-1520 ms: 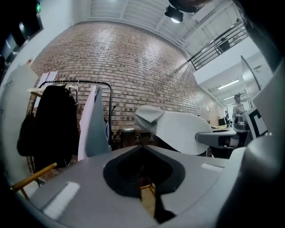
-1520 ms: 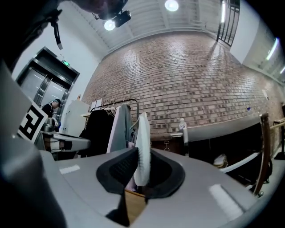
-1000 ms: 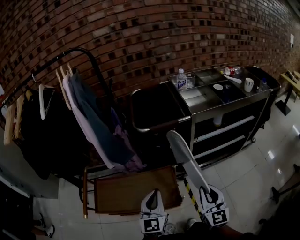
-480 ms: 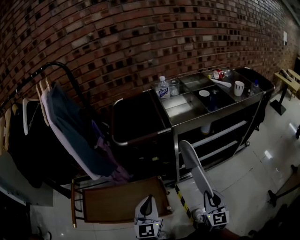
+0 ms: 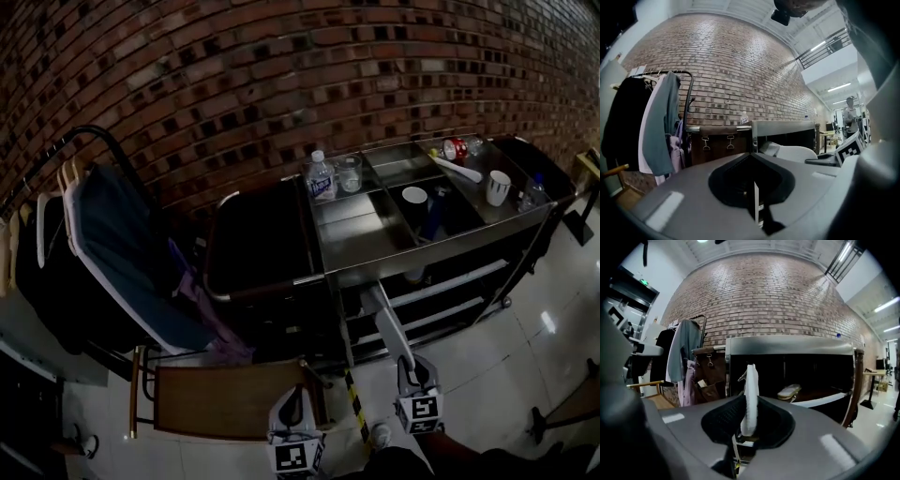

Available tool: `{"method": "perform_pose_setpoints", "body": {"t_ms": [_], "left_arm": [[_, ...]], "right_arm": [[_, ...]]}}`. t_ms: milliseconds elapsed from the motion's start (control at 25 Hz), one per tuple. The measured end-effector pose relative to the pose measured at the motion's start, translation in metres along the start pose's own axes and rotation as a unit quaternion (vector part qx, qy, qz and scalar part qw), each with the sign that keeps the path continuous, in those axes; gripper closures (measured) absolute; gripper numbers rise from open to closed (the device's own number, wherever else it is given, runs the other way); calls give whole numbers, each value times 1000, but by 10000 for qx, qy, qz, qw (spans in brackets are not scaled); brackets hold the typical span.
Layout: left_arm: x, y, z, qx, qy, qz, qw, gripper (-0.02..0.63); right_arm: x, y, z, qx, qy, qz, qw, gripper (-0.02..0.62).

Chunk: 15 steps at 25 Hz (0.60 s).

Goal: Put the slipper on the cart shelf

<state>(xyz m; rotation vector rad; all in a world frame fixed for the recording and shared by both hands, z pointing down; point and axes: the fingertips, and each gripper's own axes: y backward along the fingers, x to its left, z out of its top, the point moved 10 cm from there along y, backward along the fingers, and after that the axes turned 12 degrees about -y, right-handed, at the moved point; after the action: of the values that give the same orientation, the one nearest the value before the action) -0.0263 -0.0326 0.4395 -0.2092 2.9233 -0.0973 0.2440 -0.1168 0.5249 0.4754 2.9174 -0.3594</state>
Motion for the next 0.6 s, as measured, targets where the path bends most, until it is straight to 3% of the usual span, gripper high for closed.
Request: {"method": "perform_pose_setpoints", "body": {"t_ms": [280,600], "left_arm": [[-5,-21,8,189,-97,427,9989,589],[7,-49,9,275,21,854,9960,589]], "right_arm": [[-9,-96,11,74,-89,265,9996,538],[-12,-162,18,257,-146,294,9991,538]]}}
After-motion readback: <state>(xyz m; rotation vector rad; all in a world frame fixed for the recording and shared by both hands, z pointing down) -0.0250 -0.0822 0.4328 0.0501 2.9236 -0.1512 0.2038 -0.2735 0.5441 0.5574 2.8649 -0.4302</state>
